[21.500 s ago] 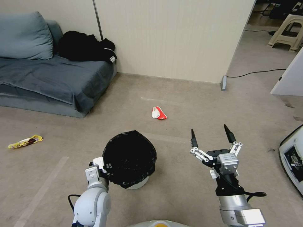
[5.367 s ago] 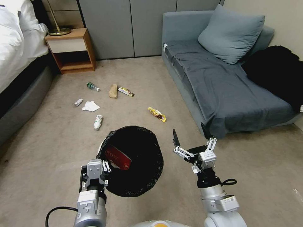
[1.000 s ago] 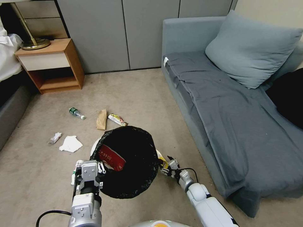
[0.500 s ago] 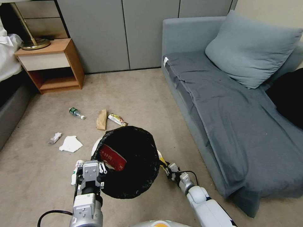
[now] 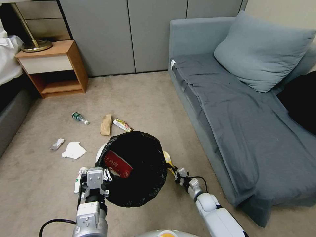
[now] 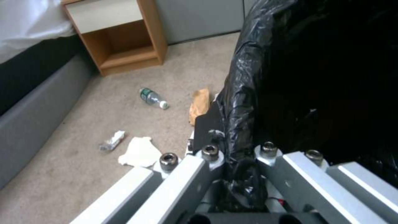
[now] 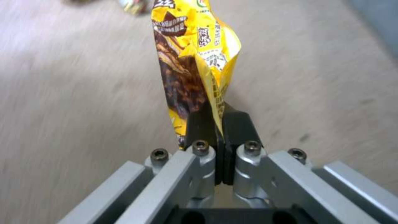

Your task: Pick up the trash bin, then pick up the garbage from the floor and place it into the trash bin.

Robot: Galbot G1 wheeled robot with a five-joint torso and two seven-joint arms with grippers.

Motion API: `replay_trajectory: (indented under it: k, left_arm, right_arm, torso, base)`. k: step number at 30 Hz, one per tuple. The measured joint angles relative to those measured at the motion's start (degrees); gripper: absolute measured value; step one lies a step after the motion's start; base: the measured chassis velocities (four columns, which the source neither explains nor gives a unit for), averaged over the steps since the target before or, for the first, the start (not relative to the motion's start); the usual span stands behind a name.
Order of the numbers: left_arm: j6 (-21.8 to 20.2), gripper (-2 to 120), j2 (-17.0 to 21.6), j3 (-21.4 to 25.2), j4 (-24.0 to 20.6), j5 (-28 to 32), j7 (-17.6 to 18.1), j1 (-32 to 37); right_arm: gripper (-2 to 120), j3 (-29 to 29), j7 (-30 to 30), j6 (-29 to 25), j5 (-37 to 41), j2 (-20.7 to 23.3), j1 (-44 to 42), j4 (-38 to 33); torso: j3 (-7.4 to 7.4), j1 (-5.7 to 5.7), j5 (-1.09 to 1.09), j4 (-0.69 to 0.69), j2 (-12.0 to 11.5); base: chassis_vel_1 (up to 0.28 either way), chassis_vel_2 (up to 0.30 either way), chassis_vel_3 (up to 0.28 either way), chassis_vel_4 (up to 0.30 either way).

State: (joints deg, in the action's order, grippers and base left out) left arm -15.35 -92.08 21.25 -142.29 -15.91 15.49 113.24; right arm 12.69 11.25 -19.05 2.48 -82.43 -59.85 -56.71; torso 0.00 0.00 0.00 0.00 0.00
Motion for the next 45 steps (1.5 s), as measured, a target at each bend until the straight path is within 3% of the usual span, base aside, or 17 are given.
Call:
replay_trajectory:
  k: [3,4,6,7,10,11,13,19,27,32,42,45]
  left_arm:
    - [0.0,0,0.1,0.1,-0.2,0.0,0.0,0.1]
    - [0.0,0,0.1,0.1,-0.2,0.0,0.0,0.1]
    - [0.0,0,0.1,0.1,-0.2,0.0,0.0,0.2]
    - [0.0,0,0.1,0.1,-0.2,0.0,0.0,0.2]
    - [0.0,0,0.1,0.0,-0.2,0.0,-0.1,0.2]
    - [0.0,0,0.1,0.0,-0.2,0.0,-0.1,0.2]
    - [0.1,0,0.2,0.0,-0.1,0.0,-0.1,0.2]
    - [0.2,0,0.9,0.5,0.8,1.0,-0.1,-0.1]
    - [0.2,0,1.1,0.6,1.1,1.1,-0.2,-0.4]
    - [0.1,0,1.2,1.0,1.1,1.4,-0.3,-0.4]
    - [0.0,0,0.8,0.6,1.3,1.2,-0.3,-0.4]
    - [0.0,0,0.7,0.6,1.3,1.2,-0.3,-0.4]
  right_arm:
    - [0,0.8,-2.7,1.3,3.7,1.1,-2.4,-9.9]
    - [0,0.8,-2.7,1.3,3.7,1.1,-2.4,-9.9]
    - [0,1.3,-5.2,1.8,5.7,1.9,-4.6,-19.0]
    - [0,1.3,-5.2,1.8,5.7,1.9,-4.6,-19.0]
    - [0,2.5,-7.4,2.8,6.5,2.8,-7.6,-32.6]
    - [0,2.5,-7.4,2.8,6.5,2.8,-7.6,-32.6]
    - [0,3.0,-8.4,2.7,6.3,3.1,-8.8,-40.6]
    - [0,1.8,-8.0,1.0,4.0,3.9,-12.2,-53.1]
    - [0,-0.9,-5.2,0.3,2.1,6.0,-16.2,-61.8]
    - [0,-3.6,-3.7,-0.5,-0.6,10.0,-20.0,-66.0]
    - [0,-6.5,-3.8,-3.8,-5.9,19.6,-26.3,-64.3]
    - [0,-6.7,-3.8,-4.2,-6.5,20.2,-26.8,-63.6]
  torso:
    - [0.00,0.00,0.00,0.00,0.0]
    - [0.00,0.00,0.00,0.00,0.0]
    - [0.00,0.00,0.01,0.00,0.0]
    - [0.00,0.00,0.01,0.00,0.0]
    - [0.00,0.00,0.00,0.00,0.0]
    - [0.00,0.00,0.00,0.00,0.0]
    - [0.00,0.00,0.00,-0.01,0.0]
    - [0.00,0.00,0.01,0.00,0.0]
    - [0.00,0.00,0.00,-0.01,0.0]
    - [0.00,0.00,0.00,-0.01,0.0]
    - [0.00,-0.01,0.01,0.00,0.0]
    - [0.00,0.00,0.01,0.00,0.0]
  base:
    - [0.000,0.000,0.000,0.000]
    - [0.000,0.000,0.000,0.000]
    - [0.000,0.000,0.000,0.000]
    - [0.000,0.000,0.000,0.000]
    - [0.000,0.000,0.000,0.000]
    - [0.000,0.000,0.000,0.000]
    - [0.000,0.000,0.000,0.000]
    - [0.000,0.000,0.000,0.000]
    - [0.000,0.000,0.000,0.000]
    - [0.000,0.000,0.000,0.000]
    - [0.000,0.000,0.000,0.000]
    - [0.000,0.000,0.000,0.000]
